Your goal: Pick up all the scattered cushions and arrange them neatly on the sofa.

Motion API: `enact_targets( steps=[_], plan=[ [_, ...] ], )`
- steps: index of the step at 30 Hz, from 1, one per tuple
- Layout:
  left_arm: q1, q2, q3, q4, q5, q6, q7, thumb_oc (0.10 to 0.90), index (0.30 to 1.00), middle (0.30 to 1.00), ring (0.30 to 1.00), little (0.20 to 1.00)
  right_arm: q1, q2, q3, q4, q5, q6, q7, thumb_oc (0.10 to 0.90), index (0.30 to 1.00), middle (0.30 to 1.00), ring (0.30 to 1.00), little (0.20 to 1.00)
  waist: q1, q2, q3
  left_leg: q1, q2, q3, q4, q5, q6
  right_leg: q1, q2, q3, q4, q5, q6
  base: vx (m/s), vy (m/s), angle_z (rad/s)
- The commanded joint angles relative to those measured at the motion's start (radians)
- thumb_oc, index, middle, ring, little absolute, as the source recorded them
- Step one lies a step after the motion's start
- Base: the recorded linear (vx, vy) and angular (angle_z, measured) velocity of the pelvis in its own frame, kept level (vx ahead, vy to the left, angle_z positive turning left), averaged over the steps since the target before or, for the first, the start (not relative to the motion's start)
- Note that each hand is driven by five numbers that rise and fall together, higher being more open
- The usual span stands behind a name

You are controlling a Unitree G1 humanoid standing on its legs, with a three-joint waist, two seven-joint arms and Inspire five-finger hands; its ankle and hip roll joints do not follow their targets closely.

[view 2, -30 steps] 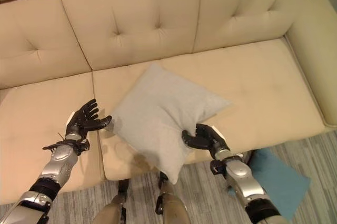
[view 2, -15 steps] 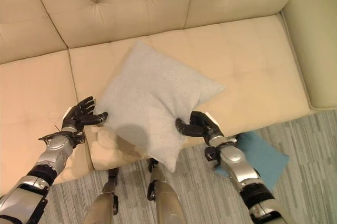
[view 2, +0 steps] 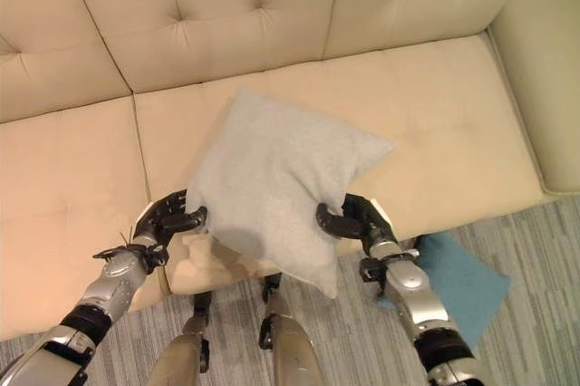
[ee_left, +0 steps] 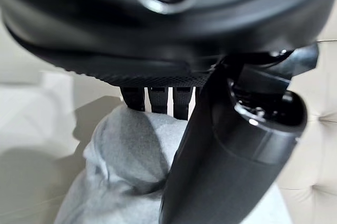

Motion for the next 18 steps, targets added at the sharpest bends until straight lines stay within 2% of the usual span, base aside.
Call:
enact_targets(
  steps=[1, 10, 16, 18],
  plan=[
    [-0.051, -0.158, -0.089, -0.111, 0.040, -0.052, -0.170, 0.400, 0.300, 0.300, 0.300, 0.300, -0.015, 0.064, 0.063, -0.163, -0.062, -0.077, 0.034, 0.400, 0.300, 0.300, 0.300, 0.300, -0.009, 0.023, -0.092, -0.059, -0.038, 0.000, -0.007, 0.007, 0.009, 0.061, -0.011, 0.006, 0.005, -0.123, 0.103, 0.00, 0.000, 0.00],
    [0.091, -0.169, 0.040, -0.195, -0.018, -0.060, -0.120, 0.400, 0.300, 0.300, 0.300, 0.300, 0.045, 0.129, -0.021, -0.203, -0.213, -0.082, -0.052, 0.400, 0.300, 0.300, 0.300, 0.300, 0.012, 0.064, -0.144, 0.033, -0.039, -0.005, -0.007, -0.018, 0.016, 0.164, -0.002, -0.002, 0.005, -0.172, 0.086, 0.06, -0.037, 0.01],
    [0.241, -0.191, 0.100, -0.287, -0.081, -0.050, -0.100, 0.400, 0.300, 0.300, 0.300, 0.300, 0.098, 0.160, -0.049, -0.256, -0.291, -0.078, -0.083, 0.400, 0.300, 0.300, 0.300, 0.300, 0.040, 0.091, -0.144, 0.132, -0.044, -0.052, 0.034, -0.043, 0.013, 0.300, 0.000, -0.034, 0.024, -0.233, 0.056, 0.05, -0.054, 0.21],
    [0.242, -0.191, 0.099, -0.288, -0.081, -0.049, -0.100, 0.400, 0.300, 0.300, 0.300, 0.300, 0.099, 0.160, -0.049, -0.257, -0.291, -0.078, -0.083, 0.400, 0.300, 0.300, 0.300, 0.300, 0.037, 0.091, -0.143, 0.132, -0.045, -0.055, 0.037, -0.045, 0.013, 0.304, 0.000, -0.037, 0.022, -0.233, 0.056, 0.00, -0.043, 0.49]
  ],
)
